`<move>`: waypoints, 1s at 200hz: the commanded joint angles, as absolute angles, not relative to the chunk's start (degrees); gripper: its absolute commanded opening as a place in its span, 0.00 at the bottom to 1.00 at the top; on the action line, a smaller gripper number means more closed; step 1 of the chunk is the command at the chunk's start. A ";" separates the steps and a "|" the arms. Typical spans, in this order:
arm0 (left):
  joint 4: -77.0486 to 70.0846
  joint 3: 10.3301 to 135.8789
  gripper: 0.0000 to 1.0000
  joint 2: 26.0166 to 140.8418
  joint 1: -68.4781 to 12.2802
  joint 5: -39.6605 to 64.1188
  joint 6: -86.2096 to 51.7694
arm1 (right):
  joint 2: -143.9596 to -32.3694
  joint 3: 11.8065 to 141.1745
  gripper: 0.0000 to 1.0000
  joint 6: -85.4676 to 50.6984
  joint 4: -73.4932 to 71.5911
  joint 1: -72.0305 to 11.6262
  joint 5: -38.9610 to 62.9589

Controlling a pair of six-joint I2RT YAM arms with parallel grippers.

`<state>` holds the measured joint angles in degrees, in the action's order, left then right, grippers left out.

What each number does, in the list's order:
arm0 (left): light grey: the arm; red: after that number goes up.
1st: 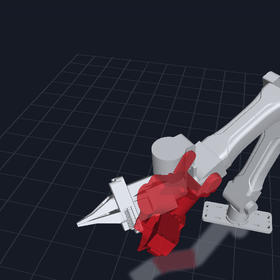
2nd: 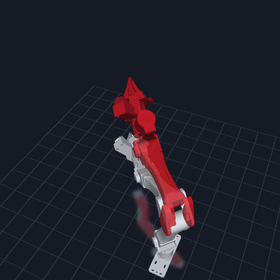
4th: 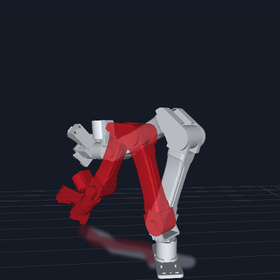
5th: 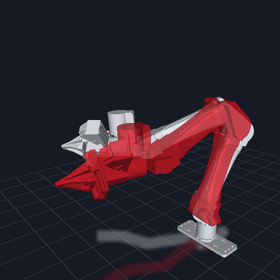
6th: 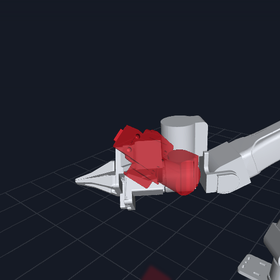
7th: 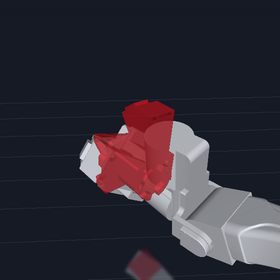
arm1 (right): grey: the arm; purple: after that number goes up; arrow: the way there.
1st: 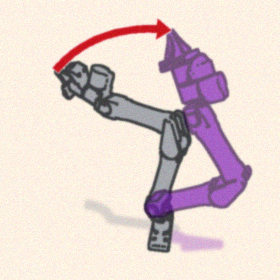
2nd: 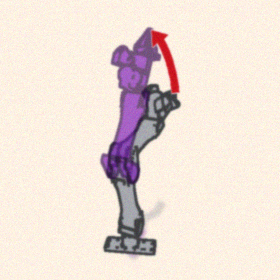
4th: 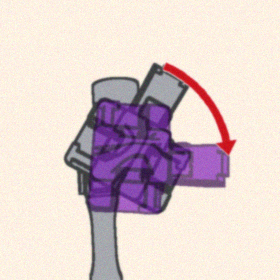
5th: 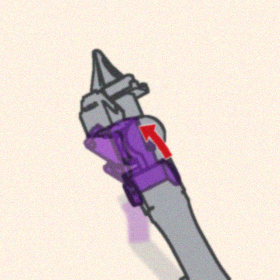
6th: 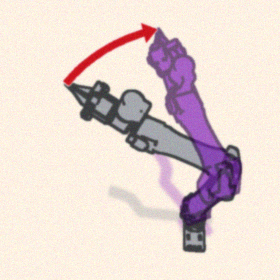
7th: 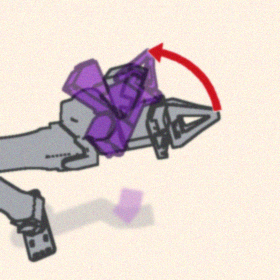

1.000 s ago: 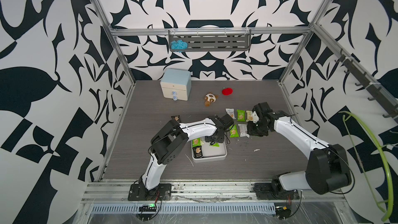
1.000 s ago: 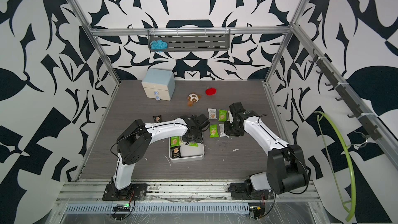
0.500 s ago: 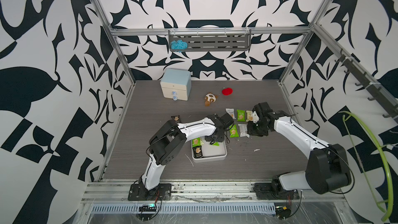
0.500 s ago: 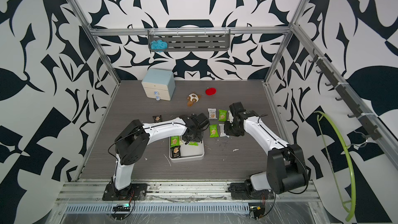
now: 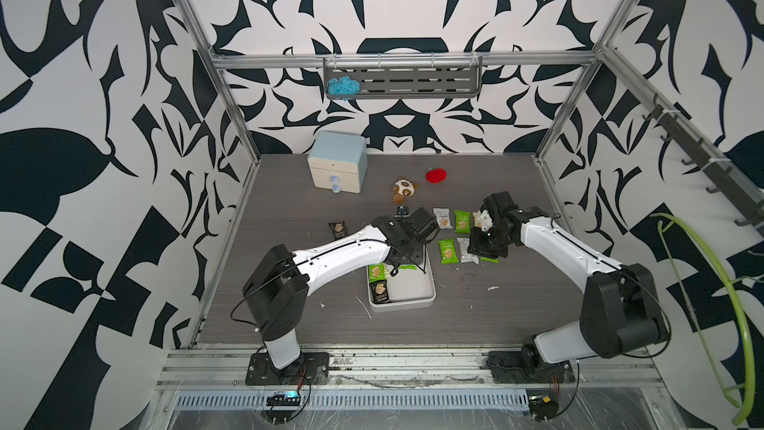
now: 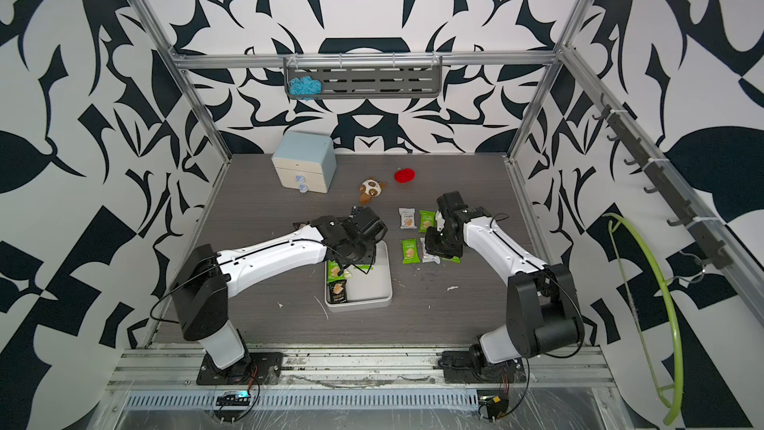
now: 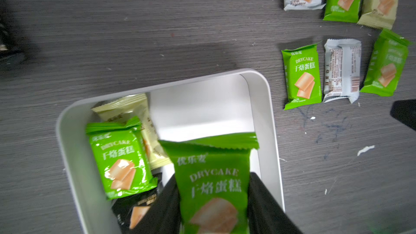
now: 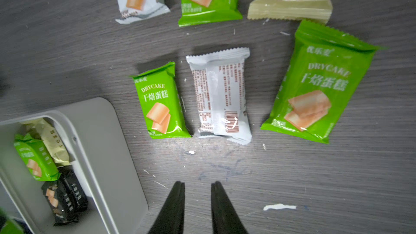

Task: Take the cookies out of the storage box
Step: Pick up the cookie from the storage box, then place the cookie at the center of the board.

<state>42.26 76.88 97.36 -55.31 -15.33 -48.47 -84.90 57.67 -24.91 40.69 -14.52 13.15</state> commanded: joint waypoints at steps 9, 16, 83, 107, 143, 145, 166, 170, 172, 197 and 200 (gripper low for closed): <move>45.31 71.52 0.50 90.73 -52.02 -17.76 -49.12 | -86.58 61.33 0.27 -27.43 38.95 -17.11 13.91; 45.58 70.11 0.50 89.01 -51.05 -18.10 -49.20 | -87.12 61.79 0.27 -27.70 38.74 -17.71 13.67; 45.64 56.22 0.51 75.41 -38.07 -17.15 -46.97 | -91.77 65.15 0.27 -28.87 38.14 -19.16 12.62; 43.95 52.84 0.51 74.40 -34.42 -15.71 -45.14 | -92.97 66.30 0.26 -28.74 38.88 -19.21 12.09; 39.47 49.68 0.51 77.24 -31.75 -14.30 -42.51 | -93.79 67.49 0.26 -28.00 40.23 -19.21 10.87; 39.18 49.60 0.51 77.54 -31.63 -14.25 -42.38 | -93.78 67.50 0.26 -27.96 40.31 -19.17 10.87; 36.34 49.00 0.52 80.87 -30.41 -13.43 -40.43 | -93.78 67.68 0.26 -27.62 41.17 -19.18 10.34; 35.91 49.26 0.52 81.49 -30.28 -13.33 -40.09 | -93.78 67.71 0.26 -27.53 41.29 -19.19 10.24; 35.74 49.36 0.52 81.90 -30.16 -13.22 -39.93 | -93.74 67.68 0.26 -27.51 41.35 -19.19 10.19; 33.03 50.37 0.52 85.67 -29.19 -12.63 -37.53 | -93.40 67.55 0.26 -27.18 41.91 -19.18 9.86; 32.80 50.55 0.52 86.16 -29.11 -12.53 -37.28 | -93.35 67.51 0.26 -27.12 41.92 -19.16 9.71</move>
<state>36.45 49.80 83.42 -30.04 -13.91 -40.86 -94.32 65.84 -28.10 40.01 -19.00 11.22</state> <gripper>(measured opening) 0.519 0.264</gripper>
